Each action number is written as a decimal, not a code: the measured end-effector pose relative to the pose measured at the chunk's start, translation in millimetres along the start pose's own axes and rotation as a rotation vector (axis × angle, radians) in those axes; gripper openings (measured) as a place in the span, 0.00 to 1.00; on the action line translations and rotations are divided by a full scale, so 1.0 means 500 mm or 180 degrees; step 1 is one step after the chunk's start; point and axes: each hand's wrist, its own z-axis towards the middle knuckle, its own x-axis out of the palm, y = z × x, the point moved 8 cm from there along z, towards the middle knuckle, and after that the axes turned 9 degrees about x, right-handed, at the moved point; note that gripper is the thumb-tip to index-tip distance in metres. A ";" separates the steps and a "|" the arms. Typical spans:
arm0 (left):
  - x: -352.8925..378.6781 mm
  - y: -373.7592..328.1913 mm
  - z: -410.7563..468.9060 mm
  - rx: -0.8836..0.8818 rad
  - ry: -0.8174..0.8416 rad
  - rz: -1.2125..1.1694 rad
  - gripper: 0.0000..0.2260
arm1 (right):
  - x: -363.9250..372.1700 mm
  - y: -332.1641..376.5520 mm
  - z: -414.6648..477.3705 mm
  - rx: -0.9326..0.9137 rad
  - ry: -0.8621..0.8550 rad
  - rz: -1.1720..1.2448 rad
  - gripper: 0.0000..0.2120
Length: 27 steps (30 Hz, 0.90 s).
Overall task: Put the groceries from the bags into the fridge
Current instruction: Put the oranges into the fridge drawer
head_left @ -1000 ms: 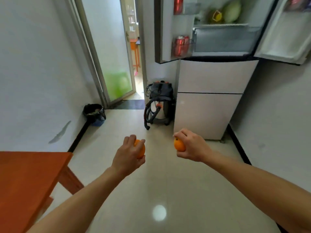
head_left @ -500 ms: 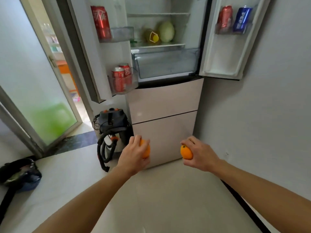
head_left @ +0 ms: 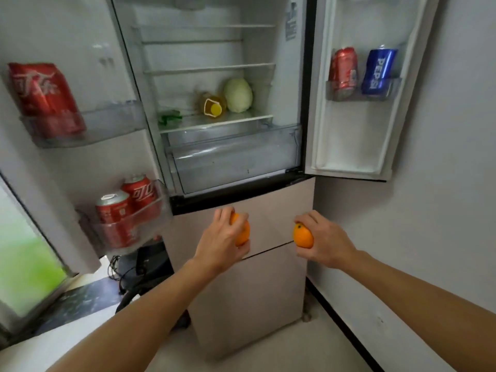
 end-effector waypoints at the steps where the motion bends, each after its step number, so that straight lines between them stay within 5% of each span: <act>1: -0.005 0.016 0.044 0.0033 -0.0060 0.0065 0.27 | -0.014 -0.004 0.051 -0.0059 -0.0040 0.0001 0.32; 13: -0.128 0.340 0.490 -0.0532 -0.0905 0.0274 0.26 | -0.193 0.064 0.605 -0.0421 -0.0892 0.0860 0.31; 18: -0.048 0.484 0.610 -0.0669 -0.0316 0.0051 0.31 | -0.190 0.088 0.802 -0.0300 -0.0798 0.0688 0.30; 27: 0.191 0.655 0.673 -0.0661 0.1428 0.0064 0.29 | -0.028 0.086 1.045 -0.0257 0.0508 -0.0511 0.27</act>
